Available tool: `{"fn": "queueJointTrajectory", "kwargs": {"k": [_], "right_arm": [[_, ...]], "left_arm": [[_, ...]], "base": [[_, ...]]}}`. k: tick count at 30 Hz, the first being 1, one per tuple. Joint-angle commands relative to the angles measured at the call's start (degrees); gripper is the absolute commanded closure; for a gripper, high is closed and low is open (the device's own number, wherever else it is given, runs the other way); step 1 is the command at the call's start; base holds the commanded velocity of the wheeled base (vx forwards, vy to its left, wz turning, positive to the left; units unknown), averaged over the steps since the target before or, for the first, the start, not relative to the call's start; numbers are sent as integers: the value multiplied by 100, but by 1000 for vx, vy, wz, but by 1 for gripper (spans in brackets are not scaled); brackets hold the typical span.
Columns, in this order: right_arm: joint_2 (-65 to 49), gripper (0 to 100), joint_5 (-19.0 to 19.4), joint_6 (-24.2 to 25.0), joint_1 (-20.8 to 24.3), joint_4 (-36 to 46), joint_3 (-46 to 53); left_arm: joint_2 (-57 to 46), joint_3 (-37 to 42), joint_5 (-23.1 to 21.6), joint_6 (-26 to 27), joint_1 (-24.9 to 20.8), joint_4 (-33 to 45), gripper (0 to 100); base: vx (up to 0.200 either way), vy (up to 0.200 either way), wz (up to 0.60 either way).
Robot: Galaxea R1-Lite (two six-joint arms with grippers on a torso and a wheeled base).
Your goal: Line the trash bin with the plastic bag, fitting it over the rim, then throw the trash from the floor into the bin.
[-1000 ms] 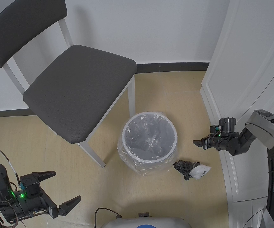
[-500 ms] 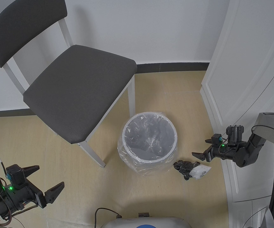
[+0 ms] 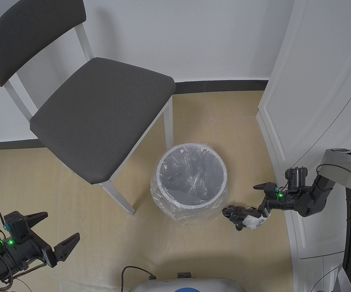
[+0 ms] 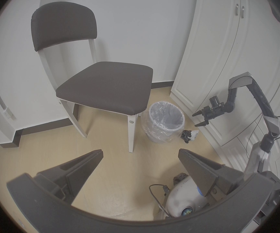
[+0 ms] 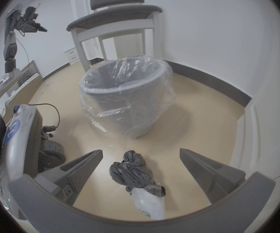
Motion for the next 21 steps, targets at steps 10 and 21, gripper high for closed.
{"fn": "queueJointTrajectory", "kwargs": {"k": [10,21], "right_arm": [[265,0,12,-235,544,1000,-1301],[705,0,3,-235,632,1729,-2215]], "left_arm": [[186,66,-5,-3,-4,-75,0],[326,-22,-5,6,-4,-84,0]], "base": [[0,0,0],[0,0,0]]}}
